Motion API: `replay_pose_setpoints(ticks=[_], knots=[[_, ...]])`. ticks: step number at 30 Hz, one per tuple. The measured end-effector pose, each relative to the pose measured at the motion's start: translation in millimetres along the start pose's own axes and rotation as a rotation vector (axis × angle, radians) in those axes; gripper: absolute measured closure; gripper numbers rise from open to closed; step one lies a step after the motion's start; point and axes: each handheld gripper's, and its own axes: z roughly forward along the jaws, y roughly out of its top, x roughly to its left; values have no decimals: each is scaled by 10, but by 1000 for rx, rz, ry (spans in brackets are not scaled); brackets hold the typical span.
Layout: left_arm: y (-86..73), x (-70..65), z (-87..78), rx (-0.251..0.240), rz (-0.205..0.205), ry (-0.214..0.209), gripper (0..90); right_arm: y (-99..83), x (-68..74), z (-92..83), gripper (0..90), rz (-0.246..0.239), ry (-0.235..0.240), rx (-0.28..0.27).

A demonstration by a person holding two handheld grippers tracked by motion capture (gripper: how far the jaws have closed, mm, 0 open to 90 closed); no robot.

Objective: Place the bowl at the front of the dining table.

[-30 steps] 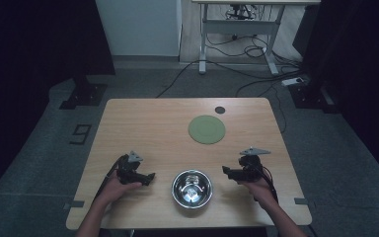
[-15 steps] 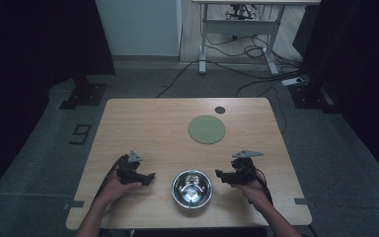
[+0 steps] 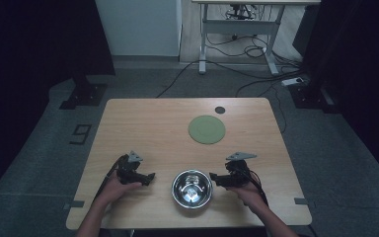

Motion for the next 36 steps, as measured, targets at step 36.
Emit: replay_pose_setpoints(ticks=[36], knots=[[5, -3, 4, 0, -2, 1, 0, -31, 284, 344, 285, -87, 51, 94]])
